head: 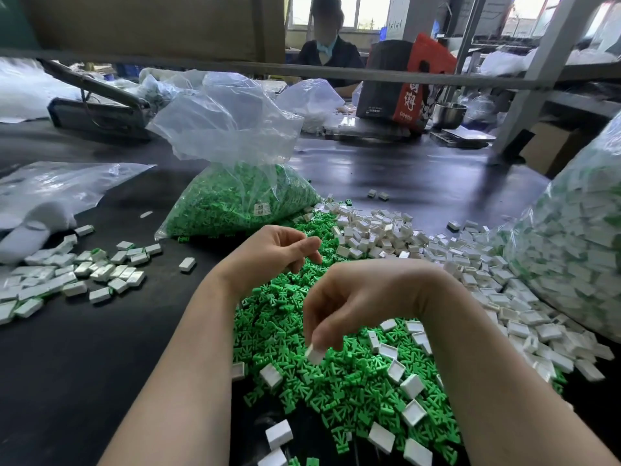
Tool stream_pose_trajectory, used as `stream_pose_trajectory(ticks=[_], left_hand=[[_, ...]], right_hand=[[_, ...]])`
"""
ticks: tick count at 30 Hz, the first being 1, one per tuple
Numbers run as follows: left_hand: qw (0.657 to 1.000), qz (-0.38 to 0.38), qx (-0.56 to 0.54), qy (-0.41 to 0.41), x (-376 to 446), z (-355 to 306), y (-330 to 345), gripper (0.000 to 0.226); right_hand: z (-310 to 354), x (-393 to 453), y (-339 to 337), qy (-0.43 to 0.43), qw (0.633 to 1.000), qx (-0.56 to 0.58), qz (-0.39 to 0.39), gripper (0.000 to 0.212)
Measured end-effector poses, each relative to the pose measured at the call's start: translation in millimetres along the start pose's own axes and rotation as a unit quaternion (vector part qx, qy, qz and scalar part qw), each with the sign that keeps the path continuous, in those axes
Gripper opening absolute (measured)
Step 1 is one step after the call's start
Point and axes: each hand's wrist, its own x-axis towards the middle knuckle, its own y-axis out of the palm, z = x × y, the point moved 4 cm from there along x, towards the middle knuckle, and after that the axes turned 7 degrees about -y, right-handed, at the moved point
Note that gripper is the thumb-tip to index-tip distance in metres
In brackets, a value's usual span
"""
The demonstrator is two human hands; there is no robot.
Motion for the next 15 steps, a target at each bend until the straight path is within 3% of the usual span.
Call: stream_pose_trajectory(ticks=[3, 8, 11, 15], left_hand=[[1.0, -0.006, -0.007, 0.002, 0.7, 2.5, -1.4, 0.035], [1.0, -0.015, -0.011, 0.007, 3.7, 4.7, -3.3, 0.035], [1.0, -0.021, 0.003, 0.006, 5.2, 6.2, -1.7, 0.03], [1.0, -0.027, -0.005, 0.006, 4.1, 6.3, -2.2, 0.036]], right_hand=[[12.3, 7.3, 13.1, -0.003, 0.998, -0.02, 0.063, 0.023], [7.1, 1.9, 1.0, 0.023, 0.997, -0.07, -0.023, 0.029], [21.7, 9.9, 13.0, -0.022, 0.997, -0.062, 0.036, 0.028], [32.9, 11.7, 22.8, -0.037, 0.994, 0.035, 0.1, 0.029]])
